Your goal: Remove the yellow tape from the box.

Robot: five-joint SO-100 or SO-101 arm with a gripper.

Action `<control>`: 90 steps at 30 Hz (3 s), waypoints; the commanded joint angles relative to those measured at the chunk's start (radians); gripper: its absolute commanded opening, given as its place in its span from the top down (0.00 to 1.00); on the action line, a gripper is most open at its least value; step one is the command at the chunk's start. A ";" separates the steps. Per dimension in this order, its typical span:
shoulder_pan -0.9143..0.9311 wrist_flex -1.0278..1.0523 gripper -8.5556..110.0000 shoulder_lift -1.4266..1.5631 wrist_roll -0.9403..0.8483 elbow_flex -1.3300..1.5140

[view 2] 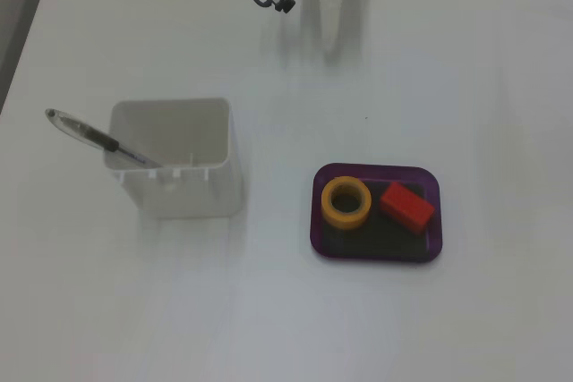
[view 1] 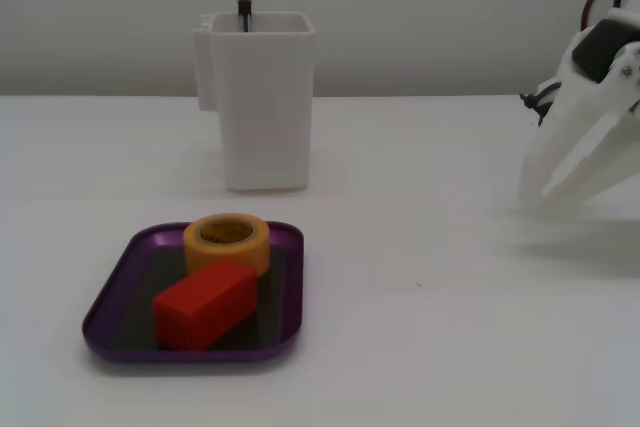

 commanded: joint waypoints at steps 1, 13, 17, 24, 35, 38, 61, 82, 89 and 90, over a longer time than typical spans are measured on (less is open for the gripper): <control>-0.031 -0.011 0.93 0.043 -0.006 0.006; -0.028 -0.011 0.93 0.043 -0.006 0.006; -0.021 -0.011 0.93 0.043 -0.006 -0.006; 0.066 -0.012 0.93 0.021 -0.012 -0.229; 0.078 -0.017 0.87 -0.586 -0.149 -0.749; 0.048 -0.015 0.87 -0.810 -0.144 -0.899; -0.124 -0.009 0.82 -1.924 -0.143 -1.721; -0.046 -0.011 0.82 -2.289 -0.150 -2.046; -0.040 -0.011 0.82 -2.289 -0.153 -2.045; -0.040 -0.011 0.82 -2.289 -0.153 -2.045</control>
